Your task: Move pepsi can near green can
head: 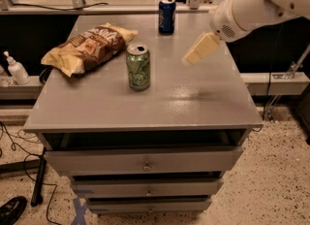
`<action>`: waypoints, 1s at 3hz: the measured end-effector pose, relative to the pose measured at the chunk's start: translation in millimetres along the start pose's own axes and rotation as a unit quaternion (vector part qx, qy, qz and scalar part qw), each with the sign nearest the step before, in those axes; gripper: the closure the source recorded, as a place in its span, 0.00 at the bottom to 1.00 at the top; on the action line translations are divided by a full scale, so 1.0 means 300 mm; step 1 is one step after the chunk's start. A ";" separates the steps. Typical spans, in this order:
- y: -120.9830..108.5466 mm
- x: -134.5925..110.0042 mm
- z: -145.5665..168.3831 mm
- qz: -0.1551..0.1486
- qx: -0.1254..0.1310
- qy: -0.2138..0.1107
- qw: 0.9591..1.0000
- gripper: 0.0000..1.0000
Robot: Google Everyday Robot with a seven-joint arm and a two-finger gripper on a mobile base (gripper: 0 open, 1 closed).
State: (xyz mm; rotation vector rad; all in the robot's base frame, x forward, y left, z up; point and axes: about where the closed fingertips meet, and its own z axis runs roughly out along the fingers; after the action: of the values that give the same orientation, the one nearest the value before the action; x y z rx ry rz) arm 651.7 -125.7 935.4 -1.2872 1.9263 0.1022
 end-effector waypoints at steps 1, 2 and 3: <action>-0.101 -0.065 0.105 0.018 0.025 -0.055 0.998 0.00; -0.225 -0.084 0.219 0.050 0.054 -0.092 0.993 0.00; -0.354 -0.066 0.327 0.096 0.078 -0.116 0.985 0.00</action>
Offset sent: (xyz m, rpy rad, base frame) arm 0.1542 0.0130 -0.0108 0.2903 -0.1763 -0.1480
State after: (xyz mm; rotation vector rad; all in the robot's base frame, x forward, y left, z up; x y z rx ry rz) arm 796.2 -116.1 918.5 -0.9412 1.8135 0.1873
